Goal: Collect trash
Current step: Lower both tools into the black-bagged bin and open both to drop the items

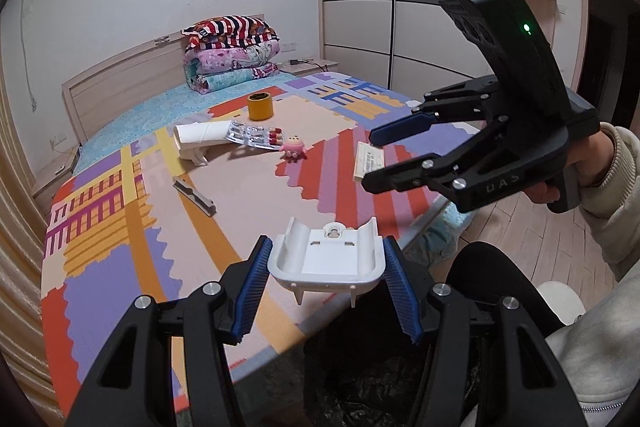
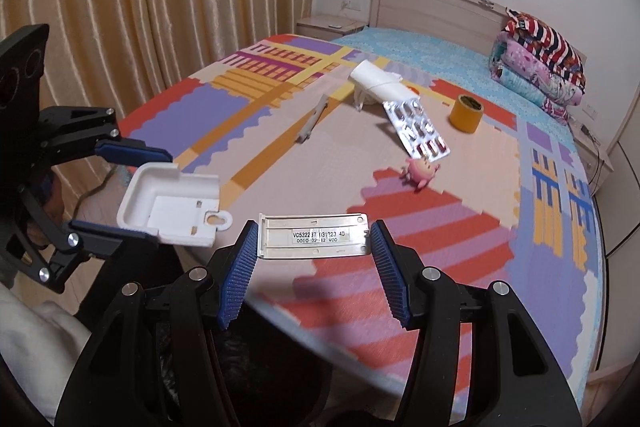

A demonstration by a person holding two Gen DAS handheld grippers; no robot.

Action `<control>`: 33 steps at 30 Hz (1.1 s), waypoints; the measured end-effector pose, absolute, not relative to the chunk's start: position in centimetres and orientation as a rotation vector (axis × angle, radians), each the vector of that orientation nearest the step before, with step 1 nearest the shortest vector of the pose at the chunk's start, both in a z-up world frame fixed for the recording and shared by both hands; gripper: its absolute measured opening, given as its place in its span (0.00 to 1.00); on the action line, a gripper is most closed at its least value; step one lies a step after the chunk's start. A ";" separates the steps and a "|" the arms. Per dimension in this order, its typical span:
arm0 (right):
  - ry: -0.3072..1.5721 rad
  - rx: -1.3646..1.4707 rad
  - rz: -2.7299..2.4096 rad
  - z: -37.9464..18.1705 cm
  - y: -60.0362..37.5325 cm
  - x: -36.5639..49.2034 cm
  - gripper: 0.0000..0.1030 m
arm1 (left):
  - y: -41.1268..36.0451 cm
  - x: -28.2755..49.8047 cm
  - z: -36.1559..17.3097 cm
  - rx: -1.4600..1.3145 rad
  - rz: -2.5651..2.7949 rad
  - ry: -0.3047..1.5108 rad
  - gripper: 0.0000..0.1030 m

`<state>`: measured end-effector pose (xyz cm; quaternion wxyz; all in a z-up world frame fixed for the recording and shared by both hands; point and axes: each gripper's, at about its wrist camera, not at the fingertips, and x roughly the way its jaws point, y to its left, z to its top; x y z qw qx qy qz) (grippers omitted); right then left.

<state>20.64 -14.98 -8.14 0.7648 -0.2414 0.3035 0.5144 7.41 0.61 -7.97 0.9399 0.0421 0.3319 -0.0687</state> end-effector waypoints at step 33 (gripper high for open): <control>1.032 -0.626 1.144 -25.4 -19.1 14.8 0.55 | -3.7 5.7 -23.5 0.004 -0.243 1.051 0.53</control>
